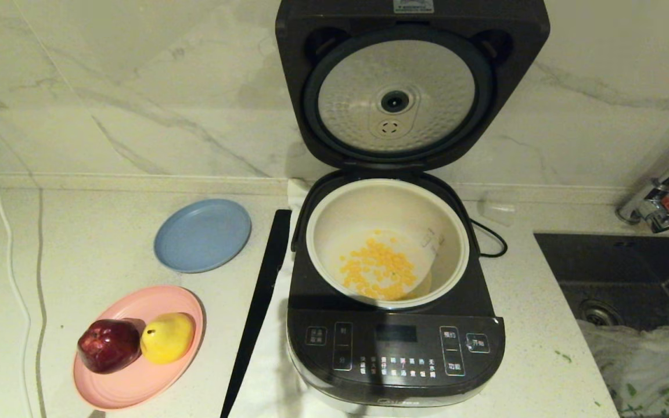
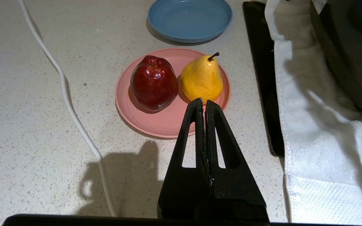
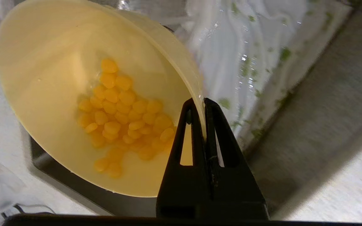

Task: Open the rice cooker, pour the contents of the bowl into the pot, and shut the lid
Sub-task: Fill a bowl with water from the tap

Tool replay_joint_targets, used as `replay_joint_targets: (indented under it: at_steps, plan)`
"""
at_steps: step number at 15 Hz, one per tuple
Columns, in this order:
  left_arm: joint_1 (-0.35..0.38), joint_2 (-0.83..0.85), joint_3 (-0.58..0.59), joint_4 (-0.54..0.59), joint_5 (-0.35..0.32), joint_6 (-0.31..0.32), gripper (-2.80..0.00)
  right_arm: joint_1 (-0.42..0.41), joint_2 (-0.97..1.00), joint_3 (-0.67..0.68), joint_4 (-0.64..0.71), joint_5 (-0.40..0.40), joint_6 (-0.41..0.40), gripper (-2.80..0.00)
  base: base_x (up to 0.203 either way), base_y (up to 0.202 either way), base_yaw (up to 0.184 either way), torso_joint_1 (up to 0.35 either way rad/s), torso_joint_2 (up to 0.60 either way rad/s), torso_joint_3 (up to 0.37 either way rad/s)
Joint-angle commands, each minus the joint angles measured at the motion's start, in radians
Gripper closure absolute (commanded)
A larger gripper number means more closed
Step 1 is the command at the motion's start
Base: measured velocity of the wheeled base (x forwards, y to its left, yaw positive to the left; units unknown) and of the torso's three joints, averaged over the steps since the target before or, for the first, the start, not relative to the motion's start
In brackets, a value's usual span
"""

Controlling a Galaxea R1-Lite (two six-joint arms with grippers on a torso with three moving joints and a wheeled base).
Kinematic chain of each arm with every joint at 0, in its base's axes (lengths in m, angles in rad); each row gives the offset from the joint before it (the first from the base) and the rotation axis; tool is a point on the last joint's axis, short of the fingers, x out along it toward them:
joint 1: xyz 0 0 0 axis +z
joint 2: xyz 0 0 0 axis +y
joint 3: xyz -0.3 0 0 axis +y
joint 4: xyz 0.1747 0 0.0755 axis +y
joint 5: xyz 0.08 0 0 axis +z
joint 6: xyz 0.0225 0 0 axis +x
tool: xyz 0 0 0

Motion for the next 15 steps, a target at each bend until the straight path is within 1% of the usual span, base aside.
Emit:
replay_joint_targets:
  at_steps: [1,4,9,12,15]
  plan:
    - [0.0,0.0,0.008,0.0,0.0,0.0,0.0,0.015,0.027,-0.029,0.0,0.002,0.013,0.0,0.0,0.0,0.0,0.0,0.0,0.0]
    - [0.0,0.0,0.008,0.0,0.0,0.0,0.0,0.026,0.055,-0.084,0.003,0.001,0.04,0.0,0.0,0.0,0.0,0.0,0.0,0.0]
    - [0.0,0.0,0.008,0.0,0.0,0.0,0.0,0.039,0.103,-0.164,0.027,-0.005,0.046,0.0,0.0,0.0,0.0,0.0,0.0,0.0]
    - [0.0,0.0,0.008,0.0,0.001,0.0,0.0,0.053,0.135,-0.216,0.028,-0.008,0.097,0.0,0.0,0.0,0.0,0.0,0.0,0.0]
    - [0.0,0.0,0.008,0.0,0.0,0.0,0.0,0.064,0.14,-0.224,0.03,-0.008,0.102,0.0,0.0,0.0,0.0,0.0,0.0,0.0]
